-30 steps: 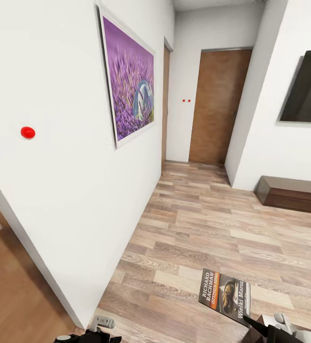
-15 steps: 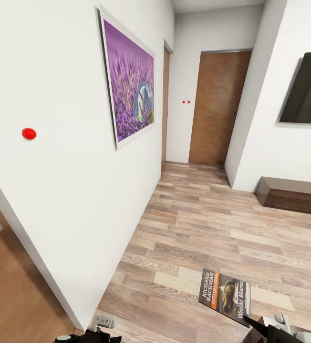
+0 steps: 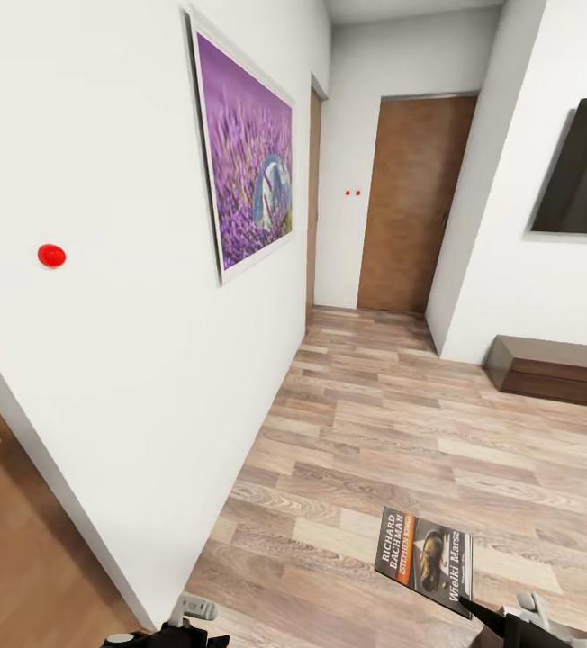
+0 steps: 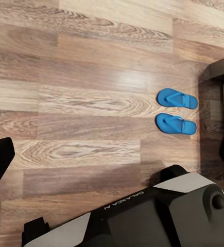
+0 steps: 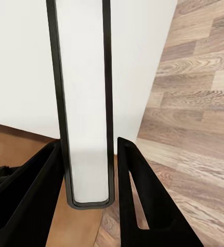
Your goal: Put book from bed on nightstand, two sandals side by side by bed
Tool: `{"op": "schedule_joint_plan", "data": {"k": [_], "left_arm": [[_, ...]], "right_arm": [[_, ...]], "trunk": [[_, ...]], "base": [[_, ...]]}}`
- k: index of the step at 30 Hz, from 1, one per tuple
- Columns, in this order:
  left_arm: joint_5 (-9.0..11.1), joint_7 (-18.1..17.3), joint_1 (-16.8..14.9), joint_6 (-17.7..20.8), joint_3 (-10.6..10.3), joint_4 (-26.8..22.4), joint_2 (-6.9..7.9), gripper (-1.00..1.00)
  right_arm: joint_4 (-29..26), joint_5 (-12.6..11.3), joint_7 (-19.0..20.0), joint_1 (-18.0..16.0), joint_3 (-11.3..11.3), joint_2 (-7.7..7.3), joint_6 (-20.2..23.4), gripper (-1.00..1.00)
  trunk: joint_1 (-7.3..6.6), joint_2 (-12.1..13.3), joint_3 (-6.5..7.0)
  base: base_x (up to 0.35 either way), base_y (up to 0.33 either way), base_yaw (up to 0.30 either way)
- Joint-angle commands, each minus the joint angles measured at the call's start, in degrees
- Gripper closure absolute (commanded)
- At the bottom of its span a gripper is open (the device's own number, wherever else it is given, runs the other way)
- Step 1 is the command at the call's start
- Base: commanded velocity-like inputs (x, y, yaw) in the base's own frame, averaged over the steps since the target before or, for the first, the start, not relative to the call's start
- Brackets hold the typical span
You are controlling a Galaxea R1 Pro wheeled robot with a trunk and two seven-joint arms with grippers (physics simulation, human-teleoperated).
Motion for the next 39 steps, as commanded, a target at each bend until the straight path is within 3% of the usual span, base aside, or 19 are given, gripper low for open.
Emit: {"op": "schedule_joint_plan", "data": {"k": [1,39], "left_arm": [[-0.5,-0.1,-0.1,-0.3,0.2,0.1,0.01,-1.0],[-0.5,-0.1,-0.1,-0.3,0.2,0.1,0.01,-1.0]], "right_arm": [[0.0,-0.6,0.1,-0.1,0.4,-0.04,0.4,1.0],[0.0,-0.6,0.2,-0.1,0.3,-0.04,0.4,1.0]], "trunk": [[0.05,-0.1,-0.13],[0.05,-0.1,-0.13]], "base": [[0.133,0.137,0.0],[0.132,0.053,0.0]]}}
